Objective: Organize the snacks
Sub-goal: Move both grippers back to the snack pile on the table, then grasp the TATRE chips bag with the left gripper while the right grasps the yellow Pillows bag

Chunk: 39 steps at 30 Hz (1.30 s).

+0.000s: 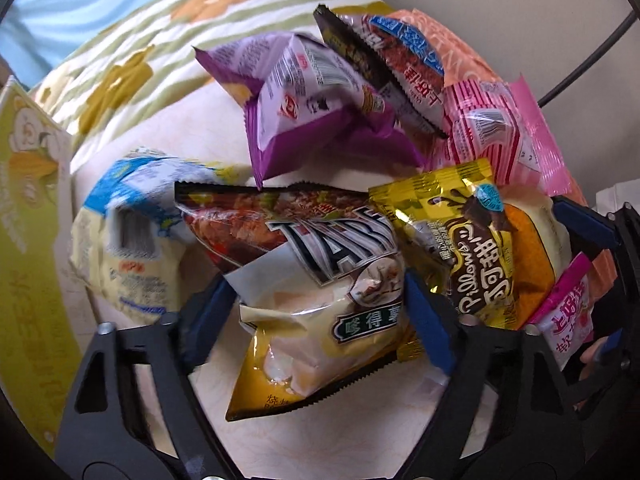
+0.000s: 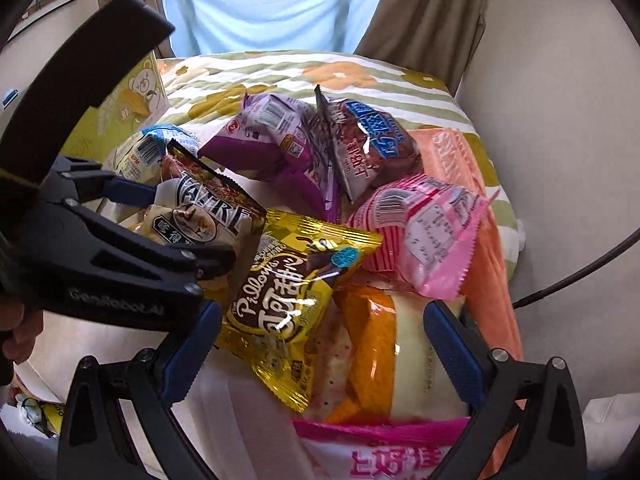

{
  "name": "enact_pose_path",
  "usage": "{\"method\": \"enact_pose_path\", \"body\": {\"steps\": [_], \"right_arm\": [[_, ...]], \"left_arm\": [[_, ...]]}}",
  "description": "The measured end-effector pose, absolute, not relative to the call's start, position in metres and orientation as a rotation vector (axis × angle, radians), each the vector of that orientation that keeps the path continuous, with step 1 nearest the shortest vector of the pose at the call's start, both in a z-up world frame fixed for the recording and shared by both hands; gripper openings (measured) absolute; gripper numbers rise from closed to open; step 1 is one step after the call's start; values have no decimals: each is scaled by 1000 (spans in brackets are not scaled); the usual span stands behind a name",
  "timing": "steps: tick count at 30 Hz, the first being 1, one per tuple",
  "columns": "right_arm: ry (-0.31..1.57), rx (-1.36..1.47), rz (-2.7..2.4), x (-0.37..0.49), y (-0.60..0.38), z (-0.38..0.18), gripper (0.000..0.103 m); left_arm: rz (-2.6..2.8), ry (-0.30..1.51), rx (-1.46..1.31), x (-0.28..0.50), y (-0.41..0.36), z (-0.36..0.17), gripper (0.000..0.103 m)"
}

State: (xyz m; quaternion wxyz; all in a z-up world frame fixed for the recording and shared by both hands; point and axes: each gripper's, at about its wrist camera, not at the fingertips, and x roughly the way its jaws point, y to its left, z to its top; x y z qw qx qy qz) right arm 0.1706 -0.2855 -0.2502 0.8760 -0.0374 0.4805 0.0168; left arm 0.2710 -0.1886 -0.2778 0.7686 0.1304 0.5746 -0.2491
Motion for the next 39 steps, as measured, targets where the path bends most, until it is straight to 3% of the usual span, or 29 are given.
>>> {"method": "enact_pose_path", "body": {"steps": [3, 8, 12, 19, 26, 28, 39], "right_arm": [[1010, -76, 46, 173, -281, -254, 98], [1042, -83, 56, 180, -274, -262, 87], [1045, -104, 50, 184, -269, -265, 85], [1077, -120, 64, 191, -261, -272, 66], [1106, -99, 44, 195, -259, -281, 64], [1116, -87, 42, 197, -258, -282, 51], [1106, -6, 38, 190, -272, -265, 47]], "left_arm": [[-560, 1246, 290, 273, -188, -278, 72], [-565, 1215, 325, 271, -184, -275, 66], [-564, 1200, 333, 269, -180, -271, 65], [-560, 1205, 313, 268, -172, -270, 65], [-557, 1199, 298, 268, -167, -269, 65], [-550, 1196, 298, 267, -166, -268, 65], [-519, 1150, 269, 252, -159, -240, 64]]}}
